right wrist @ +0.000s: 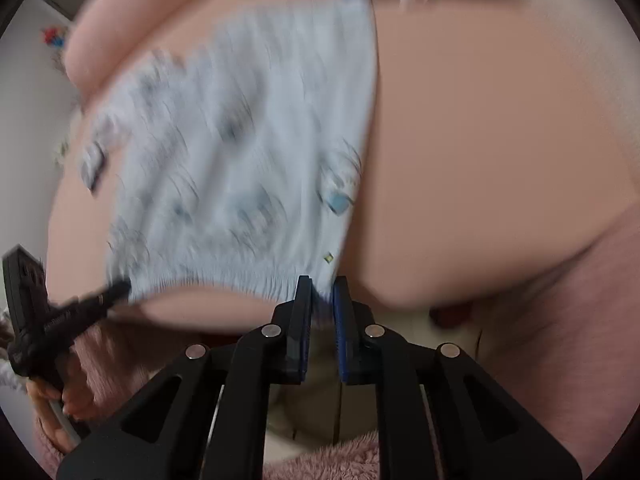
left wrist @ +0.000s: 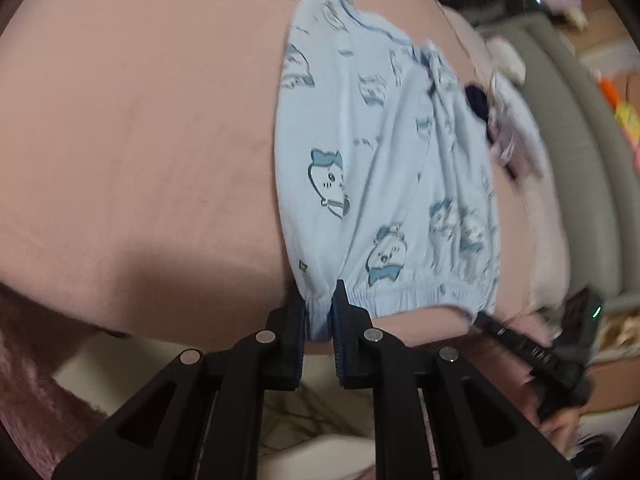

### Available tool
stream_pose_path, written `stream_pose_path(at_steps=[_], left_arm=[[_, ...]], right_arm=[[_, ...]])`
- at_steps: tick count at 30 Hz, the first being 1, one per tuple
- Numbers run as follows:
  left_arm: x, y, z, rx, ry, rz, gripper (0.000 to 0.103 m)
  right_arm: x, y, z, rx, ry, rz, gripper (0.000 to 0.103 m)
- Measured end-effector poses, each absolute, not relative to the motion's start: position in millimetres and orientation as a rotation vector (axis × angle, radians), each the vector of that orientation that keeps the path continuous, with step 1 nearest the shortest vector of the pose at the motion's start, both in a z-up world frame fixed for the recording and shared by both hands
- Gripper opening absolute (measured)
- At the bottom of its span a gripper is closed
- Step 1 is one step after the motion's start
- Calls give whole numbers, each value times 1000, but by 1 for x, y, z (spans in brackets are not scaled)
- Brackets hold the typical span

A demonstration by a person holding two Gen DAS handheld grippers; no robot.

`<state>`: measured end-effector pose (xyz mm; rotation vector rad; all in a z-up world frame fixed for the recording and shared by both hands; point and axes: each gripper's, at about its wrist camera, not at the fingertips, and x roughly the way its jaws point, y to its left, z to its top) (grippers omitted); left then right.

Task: Fold clothes

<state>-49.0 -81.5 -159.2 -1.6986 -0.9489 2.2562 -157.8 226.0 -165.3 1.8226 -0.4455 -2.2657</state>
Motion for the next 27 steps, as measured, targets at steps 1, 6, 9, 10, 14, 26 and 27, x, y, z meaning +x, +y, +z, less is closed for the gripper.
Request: stream_pose_path(at_steps=[1,6,9,10,14,26,27], left_arm=[[-48,-88,-153,-1679,-958,2268,22],[-54,-102,-124,-1556,-791,2407,25],[-68,-95,-130,-1624,-720,2408,25],[-72,-92,-133,-1655,-697,2407,25],[-91,-81,-142,-1740,-644,2411,25],[-256,-112,-110,-1547,-467,2796,25],[-270,-117,-114,-1547,-474,2815,25]], right_arm=[[-156,229,-159,1804,-458,-2285,10],[-148,234,-111,1588,-343,-2516,15],[-168,209,-111,1571,-206,-2476,15],[-177,199,-118,1607,-151,-2448,15],[-198,202,-145,1834,-149,-2414,16],[-331,96,-98,1501,16,-2319,18],[-342,90,-100,1498,25,-2329,18]])
